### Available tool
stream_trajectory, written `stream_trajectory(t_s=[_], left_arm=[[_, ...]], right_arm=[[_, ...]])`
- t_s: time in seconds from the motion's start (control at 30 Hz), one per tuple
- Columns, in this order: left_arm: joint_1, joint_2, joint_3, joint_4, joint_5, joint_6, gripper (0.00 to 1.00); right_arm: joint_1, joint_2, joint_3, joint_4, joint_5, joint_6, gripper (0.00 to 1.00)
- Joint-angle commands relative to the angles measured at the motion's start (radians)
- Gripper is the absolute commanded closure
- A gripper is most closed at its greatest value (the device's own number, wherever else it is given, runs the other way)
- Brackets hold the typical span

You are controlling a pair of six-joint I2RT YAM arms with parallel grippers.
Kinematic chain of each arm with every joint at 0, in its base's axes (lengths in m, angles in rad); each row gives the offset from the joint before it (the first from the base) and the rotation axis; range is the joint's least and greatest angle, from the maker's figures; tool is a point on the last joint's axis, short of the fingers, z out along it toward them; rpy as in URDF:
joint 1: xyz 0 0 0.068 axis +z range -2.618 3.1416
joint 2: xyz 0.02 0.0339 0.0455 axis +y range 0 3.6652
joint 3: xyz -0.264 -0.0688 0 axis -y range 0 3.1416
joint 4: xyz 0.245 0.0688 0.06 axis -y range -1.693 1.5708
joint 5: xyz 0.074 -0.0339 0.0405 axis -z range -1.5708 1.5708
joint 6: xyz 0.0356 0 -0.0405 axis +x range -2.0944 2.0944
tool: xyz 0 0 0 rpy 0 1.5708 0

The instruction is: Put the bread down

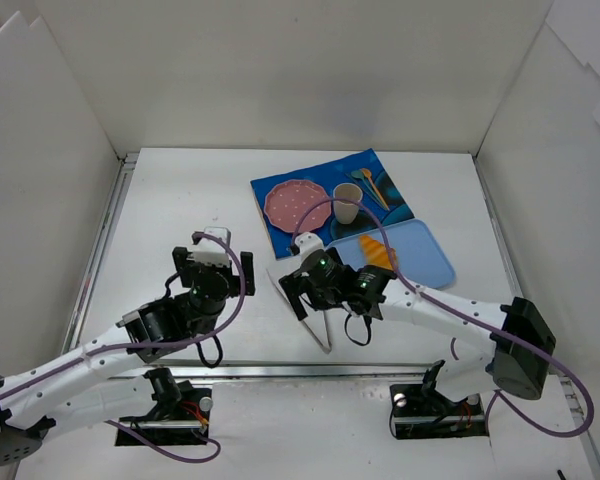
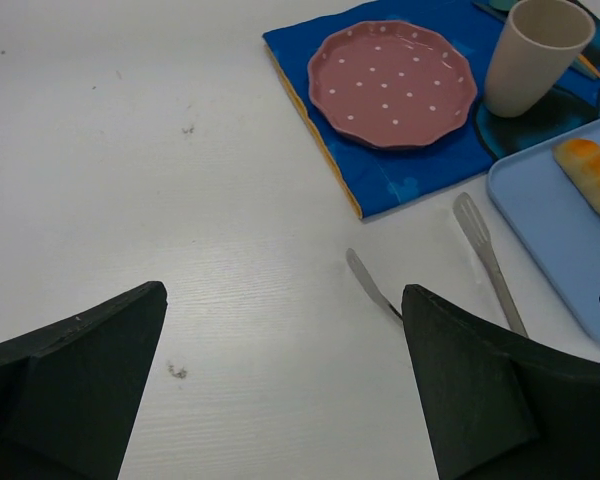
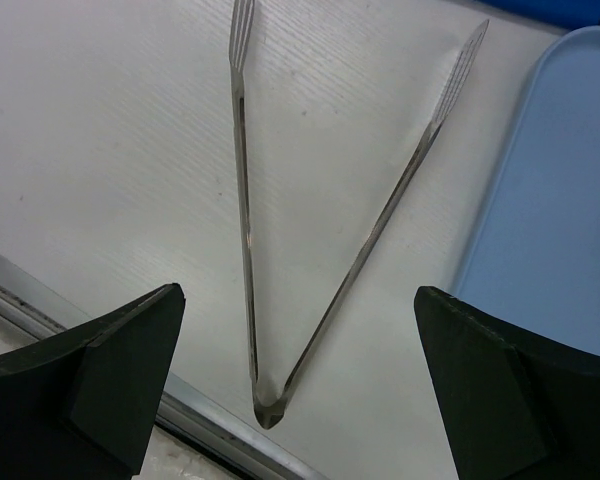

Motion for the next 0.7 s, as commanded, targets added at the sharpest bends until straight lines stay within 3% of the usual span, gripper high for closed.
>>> stream_trajectory(t_s=[0.0, 0.17, 0.67], left_arm=[[0.035, -0.017, 0.043, -0.069, -0.095, -0.094, 0.0], [0.076, -0.069, 0.005, -0.014, -0.003, -0.088, 0.0], [0.088, -0.044, 0.014, -0.028, -0.004, -0.101, 0.0]], right_arm=[[0.006, 0.067, -0.024, 0.009, 0.004, 0.014, 0.02], [0.008, 0.157, -0.026, 0.025, 0.042, 0.045, 0.02], [0.026, 0.211, -0.041, 0.093, 0.064, 0.097, 0.02]])
